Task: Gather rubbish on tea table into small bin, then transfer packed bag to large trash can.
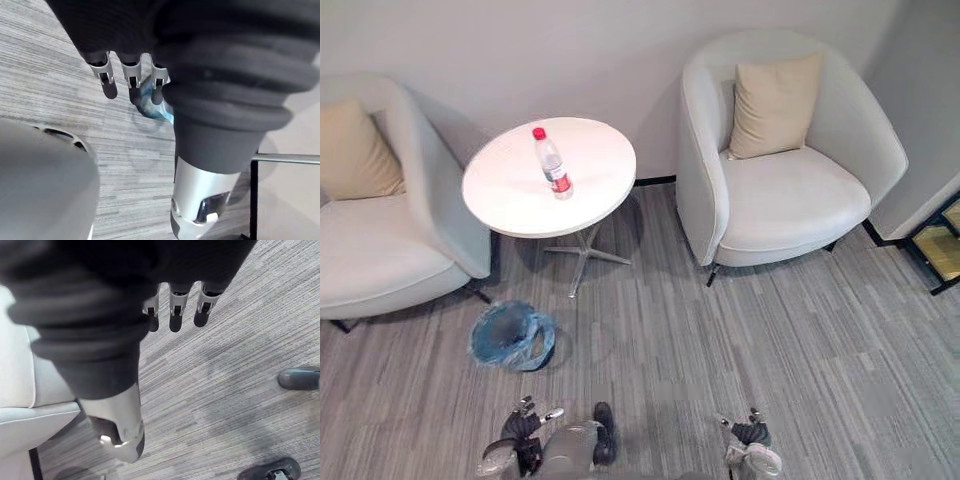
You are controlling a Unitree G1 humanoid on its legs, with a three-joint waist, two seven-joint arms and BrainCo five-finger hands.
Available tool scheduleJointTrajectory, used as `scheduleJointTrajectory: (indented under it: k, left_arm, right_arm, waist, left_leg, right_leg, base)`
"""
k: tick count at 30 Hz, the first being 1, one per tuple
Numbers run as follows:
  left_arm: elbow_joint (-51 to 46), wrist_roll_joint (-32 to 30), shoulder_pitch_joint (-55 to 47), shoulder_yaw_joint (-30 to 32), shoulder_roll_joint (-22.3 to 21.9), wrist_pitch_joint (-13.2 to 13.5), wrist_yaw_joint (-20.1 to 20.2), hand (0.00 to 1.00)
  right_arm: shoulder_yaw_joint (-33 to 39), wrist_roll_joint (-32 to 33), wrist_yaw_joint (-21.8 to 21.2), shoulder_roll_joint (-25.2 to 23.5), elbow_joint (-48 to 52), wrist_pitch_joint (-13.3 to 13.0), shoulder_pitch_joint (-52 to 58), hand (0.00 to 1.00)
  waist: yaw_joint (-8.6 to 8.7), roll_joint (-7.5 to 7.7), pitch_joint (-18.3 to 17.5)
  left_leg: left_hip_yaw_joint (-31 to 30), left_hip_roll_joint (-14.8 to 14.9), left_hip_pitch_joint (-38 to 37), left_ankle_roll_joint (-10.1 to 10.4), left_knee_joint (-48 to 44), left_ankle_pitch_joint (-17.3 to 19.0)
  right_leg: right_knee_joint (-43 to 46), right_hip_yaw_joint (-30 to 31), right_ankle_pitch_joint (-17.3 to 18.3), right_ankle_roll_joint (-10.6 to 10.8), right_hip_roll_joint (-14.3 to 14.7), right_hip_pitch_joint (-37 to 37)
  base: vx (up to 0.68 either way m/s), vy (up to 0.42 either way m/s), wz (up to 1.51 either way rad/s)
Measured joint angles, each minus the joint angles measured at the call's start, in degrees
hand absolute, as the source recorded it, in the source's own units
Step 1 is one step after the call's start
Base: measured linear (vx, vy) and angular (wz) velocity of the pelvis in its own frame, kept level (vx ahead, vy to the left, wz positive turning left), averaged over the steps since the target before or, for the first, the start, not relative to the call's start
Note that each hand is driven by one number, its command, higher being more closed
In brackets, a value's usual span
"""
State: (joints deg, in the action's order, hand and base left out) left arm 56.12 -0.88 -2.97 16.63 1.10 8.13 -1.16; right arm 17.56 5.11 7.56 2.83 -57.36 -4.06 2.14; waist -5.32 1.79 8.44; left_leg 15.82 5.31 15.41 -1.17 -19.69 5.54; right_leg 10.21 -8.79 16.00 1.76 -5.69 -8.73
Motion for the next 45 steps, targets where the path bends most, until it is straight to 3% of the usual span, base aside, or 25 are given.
scheduleJointTrajectory:
  k: [2, 3, 5, 6, 8, 10, 13, 14, 15, 16, 18, 20, 22, 25, 27, 28, 29, 31, 34, 36, 39, 41, 42, 43, 45]
  left_arm:
    - [0.31, 0.05, 0.12, 0.40, 0.18, -0.01, -0.03, 0.00]
    - [0.50, 0.02, 0.11, 0.28, 0.36, -0.07, -0.02, 0.00]
    - [2.01, -0.07, 0.10, -1.30, 1.38, -0.34, 0.02, 0.00]
    - [2.34, -0.11, 0.03, -1.40, 1.43, -0.41, 0.03, 0.00]
    - [2.80, -0.11, -0.49, -1.27, 1.59, -0.52, -0.06, 0.00]
    - [2.80, -0.07, -0.50, -1.25, 1.44, -0.67, -0.05, 0.00]
    - [2.66, 0.04, -0.23, -0.91, 1.02, -0.72, -0.07, 0.00]
    - [2.33, 0.13, -0.88, -0.43, 0.97, -0.66, -0.10, 0.00]
    - [2.59, 0.08, -1.10, -0.02, 1.24, -0.59, -0.09, 0.00]
    - [2.91, 0.17, -1.04, 0.89, -0.76, -0.90, 0.08, 0.00]
    - [2.89, 0.17, -0.89, 1.85, -3.06, -0.82, -0.02, 0.00]
    - [2.27, 0.15, -0.26, 1.83, -3.43, -0.67, 0.05, 0.00]
    - [1.10, 0.19, -0.38, 1.86, -3.22, -0.30, 0.02, 0.00]
    - [0.59, 0.19, -1.11, 1.77, -2.92, -0.23, 0.00, 0.00]
    - [0.58, 0.18, -1.03, 1.30, -2.77, -0.22, -0.01, 0.00]
    - [0.78, 0.16, -1.02, 0.69, -2.69, -0.31, -0.01, 0.00]
    - [0.78, 0.15, -1.01, -0.63, -2.37, -0.34, -0.06, 0.00]
    - [0.81, 0.14, -0.92, -1.52, -0.79, -0.39, -0.03, 0.00]
    - [2.15, 0.16, -1.12, -2.64, 0.39, -0.41, -0.08, 0.00]
    - [3.06, 0.15, -1.21, -2.79, 1.12, -0.41, -0.04, 0.00]
    - [3.23, 0.11, -1.06, -3.45, 1.23, -0.41, -0.01, 0.00]
    - [4.07, 0.10, -0.75, -4.98, 1.57, -0.45, 0.02, 0.00]
    - [4.05, 0.10, -0.75, -4.97, 1.58, -0.44, 0.02, 0.00]
    - [3.98, 0.10, -0.76, -4.92, 1.59, -0.44, 0.01, 0.00]
    - [3.88, 0.13, -0.75, -4.79, 1.17, -0.42, 0.00, 0.00]
  right_arm:
    - [1.13, -0.45, -0.07, 0.23, -0.84, 0.03, 0.04, 0.00]
    - [1.09, -0.71, -0.11, 0.31, -0.87, 0.03, -0.14, 0.00]
    - [0.70, -1.46, -0.32, 0.38, -0.84, -0.04, -0.02, 0.00]
    - [0.58, -1.70, -0.38, 0.44, -0.84, -0.01, 0.03, 0.00]
    - [0.09, -2.49, -0.53, 0.48, -0.65, 0.02, 0.30, 0.00]
    - [-0.11, -3.02, -1.27, 0.58, -0.32, 0.03, 0.93, 0.00]
    - [-0.16, -2.97, -1.52, 0.56, -0.21, 0.13, 2.01, 0.00]
    - [-0.59, -2.96, -1.50, 0.47, -0.11, 0.15, 2.43, 0.00]
    - [-0.69, -2.98, -1.57, 0.50, 0.08, 0.10, 2.68, 0.00]
    - [-0.45, -2.96, -1.41, 1.12, 0.00, 0.11, 2.93, 0.00]
    - [-0.41, -2.95, -1.47, 1.59, 0.46, -0.07, 2.06, 0.00]
    - [-0.46, -2.91, -1.45, 1.31, 0.43, -0.08, 2.34, 0.00]
    - [-0.56, -2.39, -1.32, 0.69, 0.43, -0.08, 2.78, 0.00]
    - [-0.44, -1.16, -1.17, -0.11, 0.85, -0.15, 2.54, 0.00]
    - [-0.25, -0.89, -1.17, 0.10, 1.10, -0.30, 2.35, 0.00]
    - [0.07, -0.53, -1.12, 0.54, 1.28, -0.34, 2.36, 0.00]
    - [0.04, -0.39, -1.07, -0.16, 1.31, -0.33, 2.48, 0.00]
    - [0.12, -0.13, -1.10, -0.63, 0.62, -0.30, 1.99, 0.00]
    - [2.20, -0.09, -1.05, -0.01, -0.28, -0.30, 2.08, 0.00]
    - [2.23, -0.17, -1.07, 0.17, -0.28, -0.30, 2.34, 0.00]
    - [2.18, -0.76, -1.26, 0.10, -0.29, -0.25, 2.54, 0.00]
    - [1.79, -1.24, -1.29, -0.31, -0.29, 0.25, 3.07, 0.00]
    - [1.69, -1.24, -1.31, -0.40, -0.29, 0.27, 3.15, 0.00]
    - [1.56, -1.20, -1.49, -0.75, -0.27, 0.28, 3.39, 0.00]
    - [1.43, -1.22, -1.58, -1.06, -0.21, 0.24, 3.35, 0.00]
  waist:
    - [-0.28, 0.56, -0.07]
    - [-0.27, 0.54, -0.07]
    - [0.60, 0.99, -0.09]
    - [1.00, 0.96, -0.09]
    - [1.31, 0.55, 0.08]
    - [1.52, -0.96, 0.30]
    - [2.12, -1.14, 0.29]
    - [2.92, -0.04, -0.56]
    - [3.31, 0.46, -0.60]
    - [2.52, -2.02, -1.21]
    - [1.54, -3.20, -1.65]
    - [1.67, -3.62, -1.67]
    - [1.27, -2.70, -1.10]
    - [1.27, -2.66, -0.78]
    - [1.30, -2.88, -0.83]
    - [1.31, -3.49, -0.98]
    - [1.36, -3.00, -1.57]
    - [1.01, -1.76, -1.09]
    - [1.14, -1.88, -1.17]
    - [1.23, -2.05, -1.38]
    - [1.35, -0.95, -1.03]
    - [1.53, -0.75, -1.21]
    - [1.52, -0.64, -1.22]
    - [1.51, -0.30, -1.26]
    - [1.68, -1.27, -1.63]
  left_leg:
    - [1.49, -0.62, -2.07, -0.81, -3.75, 5.22]
    - [1.63, -1.02, -3.50, -0.88, -3.51, 6.38]
    - [1.48, -3.27, -9.63, -1.72, -2.06, 10.10]
    - [1.41, -3.55, -11.12, -1.76, -2.02, 10.85]
    - [0.90, -4.06, -15.79, -1.98, -0.46, 11.60]
    - [-1.33, -3.29, -21.42, -1.94, 3.57, 11.58]
    - [-5.39, -1.92, -24.00, -1.84, 3.49, 11.64]
    - [-7.36, -1.55, -24.34, 1.10, 2.58, 12.64]
    - [-8.45, -1.58, -24.41, 3.04, 1.99, 13.45]
    - [-10.26, 0.93, -24.39, 4.63, 1.08, 14.08]
    - [-11.15, 2.30, -23.63, 6.45, 0.64, 11.83]
    - [-11.20, 3.48, -21.71, 7.45, -2.94, 8.29]
    - [-10.01, 4.94, -16.84, 8.67, -12.86, 5.31]
    - [-2.25, 8.56, -11.00, 5.74, -19.78, 7.41]
    - [1.75, 8.73, -9.00, 4.78, -12.86, 6.51]
    - [3.30, 8.51, -8.75, 4.66, -7.83, 4.58]
    - [3.63, 6.72, -9.65, 4.80, -2.86, 4.67]
    - [3.80, 4.76, -10.49, 4.10, 1.80, 3.57]
    - [3.58, 2.35, -12.75, 3.42, 4.24, 2.74]
    - [4.06, 0.50, -14.65, 3.26, 6.28, 2.66]
    - [4.16, -2.25, -16.31, 2.56, 8.83, 3.03]
    - [3.24, -3.91, -17.63, 1.76, 9.53, 4.02]
    - [3.05, -4.03, -17.86, 1.71, 9.56, 4.07]
    - [2.10, -4.21, -18.68, 1.41, 9.60, 4.05]
    - [0.35, -3.22, -19.37, 1.35, 9.39, 4.08]
  right_leg:
    - [9.92, 3.61, 0.15, 0.85, -1.70, 2.16]
    - [14.95, 4.38, -0.30, 2.43, -2.18, 3.79]
    - [39.33, 7.04, -5.15, 11.90, -5.41, 12.51]
    - [43.70, 7.26, -4.75, 11.49, -6.15, 14.27]
    - [49.82, 5.70, -2.68, 8.02, -7.36, 19.11]
    - [46.48, 1.51, 0.08, 3.63, -6.60, 23.83]
    - [35.25, 1.50, 0.67, 2.64, -3.96, 27.42]
    - [25.39, 2.75, -2.85, 1.85, -2.69, 27.28]
    - [22.92, 2.95, -5.37, 0.27, -2.49, 26.78]
    - [23.48, 1.38, -5.07, -0.95, -0.63, 25.55]
    - [22.96, -0.98, -4.05, -2.48, -0.27, 24.56]
    - [19.37, -4.54, -3.96, -2.58, -0.67, 20.57]
    - [14.90, -7.43, -3.90, -2.49, -1.49, 15.78]
    - [11.37, -11.01, -3.67, -1.96, -2.89, 10.56]
    - [11.19, -12.58, -3.39, -0.51, -4.15, 9.68]
    - [11.26, -13.21, -3.07, 0.95, -4.40, 9.70]
    - [9.70, -13.32, -3.74, 2.01, -4.87, 10.11]
    - [6.86, -13.53, -5.36, 2.79, -4.93, 9.94]
    - [4.67, -13.14, -6.59, 3.58, -5.81, 7.85]
    - [5.88, -12.41, -6.08, 4.31, -7.06, 7.79]
    - [12.35, -11.02, -3.19, 5.72, -10.85, 9.74]
    - [24.60, -5.23, -3.68, 4.68, -13.34, 14.83]
    - [25.64, -4.58, -3.88, 4.37, -13.40, 15.19]
    - [29.24, -2.29, -4.96, 2.85, -13.38, 16.24]
    - [30.37, 0.29, -2.51, 3.11, -11.19, 17.83]
  base:
    - [0.49, 0.230, -0.12]
    - [0.54, 0.246, -0.16]
    - [0.50, 0.165, 0.09]
    - [0.46, 0.065, 0.24]
    - [0.45, 0.029, 0.19]
    - [0.43, -0.050, 0.36]
    - [0.43, -0.211, 0.78]
    - [0.44, -0.303, 0.93]
    - [0.50, -0.320, 0.76]
    - [0.37, -0.216, 0.42]
    - [0.34, -0.200, 0.34]
    - [0.26, -0.189, 0.75]
    - [0.18, -0.119, 0.87]
    - [0.11, 0.014, 0.66]
    - [0.07, 0.125, 0.53]
    - [0.07, 0.200, 0.54]
    - [0.07, 0.175, 0.53]
    - [0.05, 0.142, 0.33]
    - [0.05, 0.086, 0.09]
    - [0.02, 0.088, -0.10]
    - [-0.02, 0.061, 0.00]
    - [0.01, 0.051, 0.23]
    - [0.07, 0.052, 0.29]
    - [0.10, -0.009, 0.38]
    - [0.12, -0.062, 0.44]
